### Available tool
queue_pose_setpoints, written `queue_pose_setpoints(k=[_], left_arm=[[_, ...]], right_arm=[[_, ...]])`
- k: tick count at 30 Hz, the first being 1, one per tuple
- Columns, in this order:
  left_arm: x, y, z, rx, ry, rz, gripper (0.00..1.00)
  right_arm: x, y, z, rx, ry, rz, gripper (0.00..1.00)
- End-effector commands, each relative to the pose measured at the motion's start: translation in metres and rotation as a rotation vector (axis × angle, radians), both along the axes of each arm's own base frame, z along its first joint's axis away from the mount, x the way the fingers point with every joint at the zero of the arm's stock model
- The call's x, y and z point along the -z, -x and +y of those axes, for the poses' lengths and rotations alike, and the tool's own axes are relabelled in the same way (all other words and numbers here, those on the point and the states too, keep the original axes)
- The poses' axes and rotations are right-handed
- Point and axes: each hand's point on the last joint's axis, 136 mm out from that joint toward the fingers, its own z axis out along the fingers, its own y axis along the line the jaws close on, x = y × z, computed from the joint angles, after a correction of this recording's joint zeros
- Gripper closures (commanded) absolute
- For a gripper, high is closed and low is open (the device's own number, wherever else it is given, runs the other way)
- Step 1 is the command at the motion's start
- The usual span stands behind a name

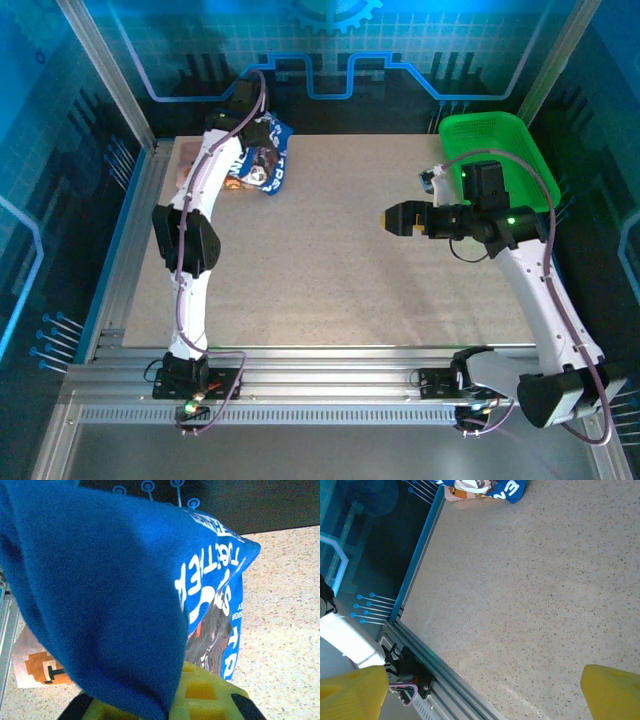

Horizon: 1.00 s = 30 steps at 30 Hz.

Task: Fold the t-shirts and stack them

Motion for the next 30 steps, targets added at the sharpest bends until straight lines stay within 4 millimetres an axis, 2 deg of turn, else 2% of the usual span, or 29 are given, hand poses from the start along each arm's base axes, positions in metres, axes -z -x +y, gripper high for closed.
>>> queue_pose_setpoints(k=[1,15,30], left_arm=[[-0.028,-0.007,0.005,0.007,0.017,-0.069,1.00],[-0.051,-0.004,0.031,-0.032,0.088,-0.108,1.00],[-0.022,-0.006,0.087,-0.109,0.173,-0.063,1.00]], right_arm=[[0.004,-0.005,-0.003,0.023,-0.006,0.027,0.00],[0.009,-0.011,-0.001,0.030,-0.020,0.050,0.00],[0.011,-0.013,-0.001,0.050,-0.028,0.083,0.00]])
